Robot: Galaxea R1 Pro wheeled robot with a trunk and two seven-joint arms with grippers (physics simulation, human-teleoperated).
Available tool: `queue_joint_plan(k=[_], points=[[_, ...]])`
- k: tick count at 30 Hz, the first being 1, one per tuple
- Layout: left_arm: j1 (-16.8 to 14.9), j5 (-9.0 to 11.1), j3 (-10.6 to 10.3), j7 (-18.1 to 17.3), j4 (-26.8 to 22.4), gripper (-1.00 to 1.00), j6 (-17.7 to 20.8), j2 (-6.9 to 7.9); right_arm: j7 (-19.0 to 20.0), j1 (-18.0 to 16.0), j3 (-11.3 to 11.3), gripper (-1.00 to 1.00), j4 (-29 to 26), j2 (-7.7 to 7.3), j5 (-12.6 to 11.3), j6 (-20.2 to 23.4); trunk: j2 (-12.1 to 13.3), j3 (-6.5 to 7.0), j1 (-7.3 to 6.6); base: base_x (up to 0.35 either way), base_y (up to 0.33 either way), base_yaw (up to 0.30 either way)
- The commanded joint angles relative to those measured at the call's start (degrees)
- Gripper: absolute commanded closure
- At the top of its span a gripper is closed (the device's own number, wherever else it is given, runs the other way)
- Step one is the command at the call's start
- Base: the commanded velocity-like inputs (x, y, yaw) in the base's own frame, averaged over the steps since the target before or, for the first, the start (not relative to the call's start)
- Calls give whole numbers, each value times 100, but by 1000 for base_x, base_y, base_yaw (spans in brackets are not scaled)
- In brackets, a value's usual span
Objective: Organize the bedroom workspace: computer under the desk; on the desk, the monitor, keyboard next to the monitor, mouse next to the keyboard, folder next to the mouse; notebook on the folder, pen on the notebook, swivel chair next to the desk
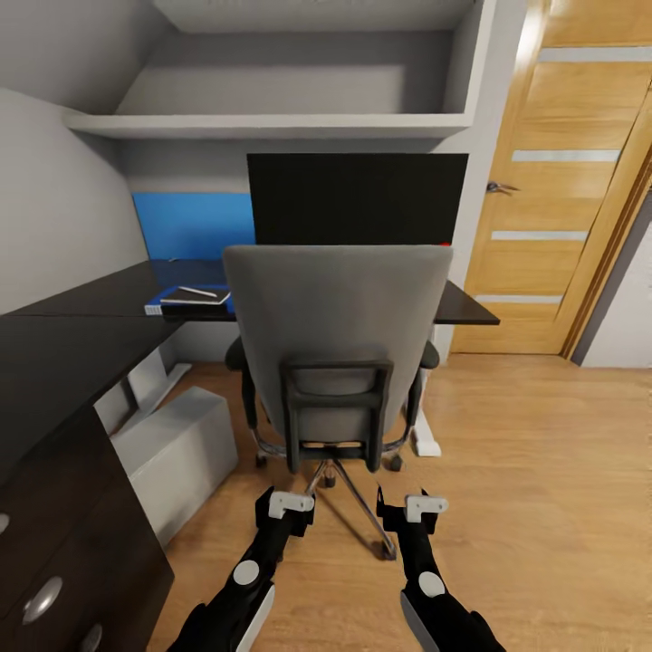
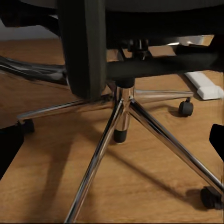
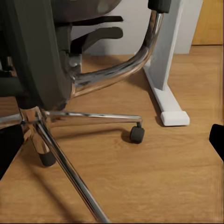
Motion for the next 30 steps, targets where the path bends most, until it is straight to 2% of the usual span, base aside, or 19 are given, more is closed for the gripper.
queue_joint_plan(k=[1,20,23,26,30], points=[[-3,-28,-13,47,5,-100,-17,0,-45,-5,42,-100,4,-5,-37,-18,-2,-5,-4,-258,-109,0],[-2,-20,19,80,6,-100,-17,0,-44,-5,35,-100,12,-5,-36,-18,-2,-5,-4,-292,-130,0],[-3,-9,26,81,9,-100,-17,36,-43,-5,35,-100,13,-5,-32,-14,-2,-5,-4,-299,-135,0],[-4,52,34,82,14,-100,-17,92,-43,-5,35,-100,37,-5,-32,-12,-2,-5,-4,-299,-135,0],[-3,273,38,78,17,-100,-17,164,-39,-5,35,-100,151,-5,-33,-11,-2,-5,-4,-299,-135,0]])
